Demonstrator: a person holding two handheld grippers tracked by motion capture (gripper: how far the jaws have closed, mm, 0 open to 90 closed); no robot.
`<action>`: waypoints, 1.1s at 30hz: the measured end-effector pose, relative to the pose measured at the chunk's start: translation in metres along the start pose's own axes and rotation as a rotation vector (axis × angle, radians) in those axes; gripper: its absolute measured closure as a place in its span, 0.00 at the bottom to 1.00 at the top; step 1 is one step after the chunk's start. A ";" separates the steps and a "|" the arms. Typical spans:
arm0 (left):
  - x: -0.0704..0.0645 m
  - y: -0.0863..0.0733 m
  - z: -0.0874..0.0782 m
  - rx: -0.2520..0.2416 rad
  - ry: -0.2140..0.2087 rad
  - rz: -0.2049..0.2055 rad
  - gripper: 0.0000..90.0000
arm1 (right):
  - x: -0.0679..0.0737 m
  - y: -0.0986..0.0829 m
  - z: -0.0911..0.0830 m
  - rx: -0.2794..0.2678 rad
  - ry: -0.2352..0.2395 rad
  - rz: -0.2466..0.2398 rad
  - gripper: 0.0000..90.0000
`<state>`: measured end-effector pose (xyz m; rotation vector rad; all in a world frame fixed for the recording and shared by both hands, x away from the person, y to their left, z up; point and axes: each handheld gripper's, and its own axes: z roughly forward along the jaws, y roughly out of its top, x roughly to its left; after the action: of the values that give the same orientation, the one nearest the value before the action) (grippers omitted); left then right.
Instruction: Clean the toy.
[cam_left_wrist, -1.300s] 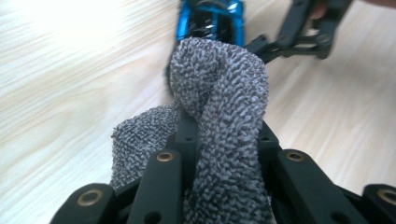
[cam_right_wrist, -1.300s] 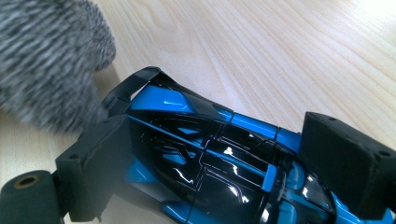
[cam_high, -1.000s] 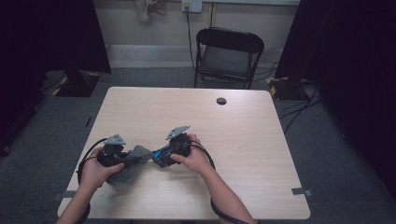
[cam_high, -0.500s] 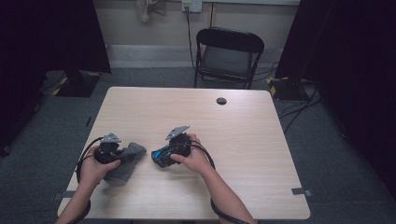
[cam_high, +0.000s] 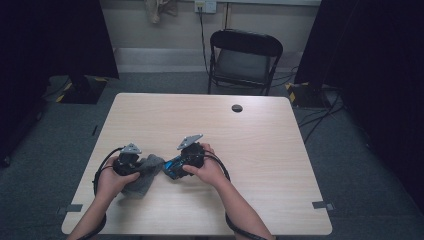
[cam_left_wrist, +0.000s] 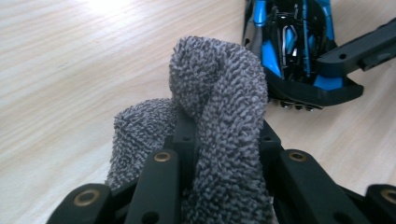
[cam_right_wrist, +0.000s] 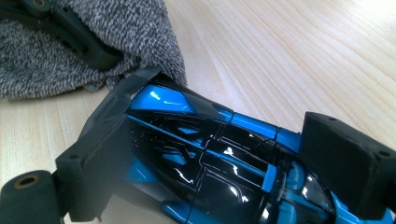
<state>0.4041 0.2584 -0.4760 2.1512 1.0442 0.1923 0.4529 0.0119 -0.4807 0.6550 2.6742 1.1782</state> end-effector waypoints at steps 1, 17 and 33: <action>-0.001 0.000 0.001 0.004 -0.007 0.008 0.78 | 0.000 0.000 0.000 -0.002 0.001 0.001 0.11; -0.019 -0.001 0.004 0.017 -0.069 0.027 0.77 | 0.000 0.000 0.000 0.001 -0.001 0.001 0.11; -0.034 -0.006 0.002 0.042 -0.110 0.046 0.77 | 0.000 0.000 0.000 0.002 0.000 -0.001 0.11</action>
<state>0.3791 0.2351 -0.4756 2.1988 0.9440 0.0732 0.4530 0.0121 -0.4806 0.6542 2.6762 1.1752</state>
